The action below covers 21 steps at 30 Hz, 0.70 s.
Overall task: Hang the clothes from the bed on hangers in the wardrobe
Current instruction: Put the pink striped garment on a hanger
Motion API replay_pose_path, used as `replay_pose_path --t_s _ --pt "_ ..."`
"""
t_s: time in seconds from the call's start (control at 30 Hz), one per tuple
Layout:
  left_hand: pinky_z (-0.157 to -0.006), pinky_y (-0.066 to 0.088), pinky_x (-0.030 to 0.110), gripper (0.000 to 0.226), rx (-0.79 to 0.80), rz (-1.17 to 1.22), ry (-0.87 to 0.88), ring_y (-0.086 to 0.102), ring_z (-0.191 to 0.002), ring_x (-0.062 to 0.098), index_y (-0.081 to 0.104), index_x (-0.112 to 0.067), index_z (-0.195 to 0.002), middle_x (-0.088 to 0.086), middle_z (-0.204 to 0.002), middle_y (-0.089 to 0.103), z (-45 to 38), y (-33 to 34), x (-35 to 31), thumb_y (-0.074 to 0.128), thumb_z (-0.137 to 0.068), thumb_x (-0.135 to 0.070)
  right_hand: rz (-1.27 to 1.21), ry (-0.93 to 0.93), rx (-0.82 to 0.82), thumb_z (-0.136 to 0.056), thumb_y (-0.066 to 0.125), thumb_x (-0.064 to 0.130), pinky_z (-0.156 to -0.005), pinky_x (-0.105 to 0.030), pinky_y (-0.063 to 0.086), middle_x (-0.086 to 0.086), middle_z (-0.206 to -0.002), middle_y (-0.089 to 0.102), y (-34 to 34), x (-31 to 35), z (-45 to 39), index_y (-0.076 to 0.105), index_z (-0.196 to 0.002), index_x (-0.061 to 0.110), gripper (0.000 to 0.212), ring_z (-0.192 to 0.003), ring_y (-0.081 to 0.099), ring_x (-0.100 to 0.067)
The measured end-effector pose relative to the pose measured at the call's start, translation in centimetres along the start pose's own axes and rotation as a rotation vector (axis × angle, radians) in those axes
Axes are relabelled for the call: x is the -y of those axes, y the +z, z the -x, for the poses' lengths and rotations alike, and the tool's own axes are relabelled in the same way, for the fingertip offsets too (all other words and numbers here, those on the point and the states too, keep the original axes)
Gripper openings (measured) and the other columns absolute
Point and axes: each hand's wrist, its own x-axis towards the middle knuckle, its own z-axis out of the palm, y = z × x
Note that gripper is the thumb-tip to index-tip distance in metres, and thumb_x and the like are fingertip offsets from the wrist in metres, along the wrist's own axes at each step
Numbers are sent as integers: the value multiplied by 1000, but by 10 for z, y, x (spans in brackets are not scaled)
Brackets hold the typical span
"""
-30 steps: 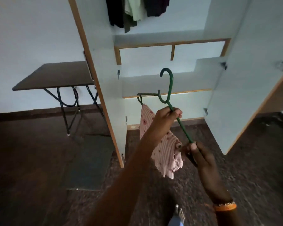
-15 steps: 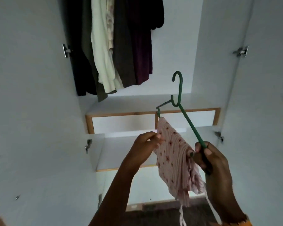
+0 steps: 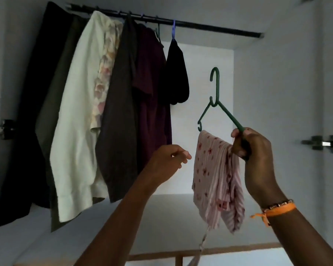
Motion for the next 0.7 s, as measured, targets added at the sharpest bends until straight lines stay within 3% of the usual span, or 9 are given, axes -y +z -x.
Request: replay_pose_path --t_s 0.13,0.27,0.4,0.57,0.7 --pt "-83 49 27 18 -61 -146 113 62 -88 13 68 -8 -94 -1 -91 67 -97 7 -5 53 -95 -18 8 -110 -9 -85 29 27 -61 -25 36 7 -44 35 17 -57 -103 53 -68 11 33 -47 32 -9" --pt "-71 48 21 17 -200 -245 208 62 -84 14 68 -8 -98 0 -88 66 -189 12 -10 55 -93 -19 -4 -216 13 -81 30 27 -59 -30 34 8 -40 38 37 -109 -205 55 -68 13 31 -46 33 -9" --pt "-79 47 23 17 -283 -335 261 59 -88 13 65 -13 -103 -3 -92 61 -271 11 -25 54 -92 -21 4 -295 -10 -76 30 28 -55 -27 30 7 -40 40 63 -141 -300 53 -62 14 30 -47 36 -10" --pt "-87 49 32 24 -434 -555 243 60 -99 23 65 -9 -103 5 -109 64 -366 -2 -40 55 -90 -27 102 -380 -66 -93 35 13 -50 -19 34 -1 -51 48 90 -170 -423 52 -60 15 38 -44 46 -6" --pt "-88 50 36 25 -530 -688 217 60 -96 28 65 -11 -98 7 -108 64 -408 -12 -38 56 -89 -33 107 -430 -93 -95 35 15 -59 -28 39 -1 -51 52 102 -184 -494 52 -57 17 42 -47 49 -8"
